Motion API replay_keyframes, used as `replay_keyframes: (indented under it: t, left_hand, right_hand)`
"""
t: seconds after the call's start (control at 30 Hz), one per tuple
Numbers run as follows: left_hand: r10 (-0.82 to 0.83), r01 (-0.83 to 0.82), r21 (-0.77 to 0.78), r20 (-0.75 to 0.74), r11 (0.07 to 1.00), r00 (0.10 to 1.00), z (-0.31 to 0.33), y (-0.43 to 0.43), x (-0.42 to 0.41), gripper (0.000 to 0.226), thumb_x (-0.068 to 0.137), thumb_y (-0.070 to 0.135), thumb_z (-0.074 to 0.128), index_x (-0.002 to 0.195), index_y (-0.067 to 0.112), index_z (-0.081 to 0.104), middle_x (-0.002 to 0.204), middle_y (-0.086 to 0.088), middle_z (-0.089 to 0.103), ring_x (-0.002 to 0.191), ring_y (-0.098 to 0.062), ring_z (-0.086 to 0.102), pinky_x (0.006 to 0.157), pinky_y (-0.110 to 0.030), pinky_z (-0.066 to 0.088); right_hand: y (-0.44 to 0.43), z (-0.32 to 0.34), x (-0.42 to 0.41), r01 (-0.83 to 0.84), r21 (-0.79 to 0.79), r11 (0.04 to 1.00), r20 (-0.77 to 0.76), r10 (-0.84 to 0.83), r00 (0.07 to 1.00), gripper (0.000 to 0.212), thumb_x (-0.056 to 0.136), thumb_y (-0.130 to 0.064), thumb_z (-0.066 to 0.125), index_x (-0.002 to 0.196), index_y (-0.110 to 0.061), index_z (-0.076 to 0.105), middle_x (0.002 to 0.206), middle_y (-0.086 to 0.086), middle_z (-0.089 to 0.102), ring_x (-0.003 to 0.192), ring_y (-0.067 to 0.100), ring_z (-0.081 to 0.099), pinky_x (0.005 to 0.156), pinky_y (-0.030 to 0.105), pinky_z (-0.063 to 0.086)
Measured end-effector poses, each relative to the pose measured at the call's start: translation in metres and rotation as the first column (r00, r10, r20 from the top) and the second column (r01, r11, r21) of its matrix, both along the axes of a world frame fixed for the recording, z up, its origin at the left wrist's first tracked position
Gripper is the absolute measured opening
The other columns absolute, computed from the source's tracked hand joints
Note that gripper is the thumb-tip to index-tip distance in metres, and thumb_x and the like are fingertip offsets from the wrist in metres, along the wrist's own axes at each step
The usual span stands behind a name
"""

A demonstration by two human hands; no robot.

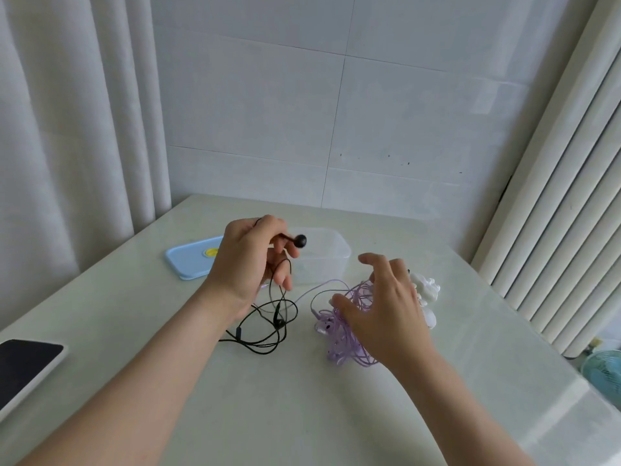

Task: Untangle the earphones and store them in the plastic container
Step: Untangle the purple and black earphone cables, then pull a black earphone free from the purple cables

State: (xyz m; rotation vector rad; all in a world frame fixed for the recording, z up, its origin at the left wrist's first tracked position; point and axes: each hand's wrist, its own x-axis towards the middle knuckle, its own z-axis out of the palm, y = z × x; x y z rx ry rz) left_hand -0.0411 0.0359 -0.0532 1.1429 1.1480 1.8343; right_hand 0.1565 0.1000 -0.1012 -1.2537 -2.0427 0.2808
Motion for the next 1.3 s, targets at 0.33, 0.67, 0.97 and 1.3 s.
replay_keyframes:
  t: [0.33, 0.67, 0.97, 1.3]
  left_hand:
    - [0.134, -0.267, -0.108, -0.654, 0.958, 0.744, -0.015, -0.007, -0.021, 0.045, 0.086, 0.034, 0.038, 0.067, 0.019, 0.075, 0.045, 0.000, 0.061, 0.045, -0.026, 0.060, 0.063, -0.038, 0.055]
    - [-0.408, -0.729, -0.417, -0.890, 0.542, 0.205, -0.032, 0.002, -0.032, 0.029, 0.093, 0.016, 0.044, 0.121, 0.017, 0.051, 0.124, -0.008, 0.044, 0.117, -0.035, 0.042, 0.094, -0.043, 0.042]
    - [-0.373, -0.680, -0.418, -0.901, 0.603, 0.223, -0.031, -0.002, -0.021, 0.024, 0.095, 0.003, 0.054, 0.080, 0.015, 0.039, 0.088, -0.005, 0.043, 0.081, -0.023, 0.051, 0.060, -0.029, 0.036]
    - [-0.352, -0.646, -0.398, -0.913, 0.651, 0.207, -0.028, 0.000, -0.021, 0.028, 0.101, 0.006, 0.048, 0.077, 0.015, 0.038, 0.085, -0.005, 0.044, 0.067, -0.016, 0.044, 0.055, -0.029, 0.033]
  right_hand:
    - [-0.002, 0.004, 0.000, 0.085, 0.428, 0.900, -0.094, -0.049, 0.994, 0.030, 0.088, -0.019, 0.081, 0.117, -0.025, 0.074, 0.111, -0.003, 0.060, 0.106, 0.026, 0.054, 0.088, 0.040, 0.042]
    - [-0.039, 0.001, -0.033, -0.402, 0.485, 0.777, 0.011, 0.454, 0.891, 0.025, 0.094, 0.004, 0.066, 0.110, -0.012, 0.075, 0.101, -0.003, 0.072, 0.093, 0.021, 0.065, 0.078, 0.032, 0.052]
    - [-0.047, -0.022, -0.050, -0.519, 0.025, 0.854, 0.114, 0.514, 0.850, 0.024, 0.110, -0.027, 0.044, 0.121, -0.023, 0.066, 0.091, -0.004, 0.068, 0.081, 0.022, 0.058, 0.074, 0.042, 0.050]
    - [-0.044, -0.017, -0.041, -0.444, -0.109, 0.889, 0.164, 0.457, 0.874, 0.016, 0.087, -0.037, 0.072, 0.103, -0.032, 0.072, 0.088, -0.013, 0.064, 0.080, 0.005, 0.058, 0.075, 0.025, 0.054]
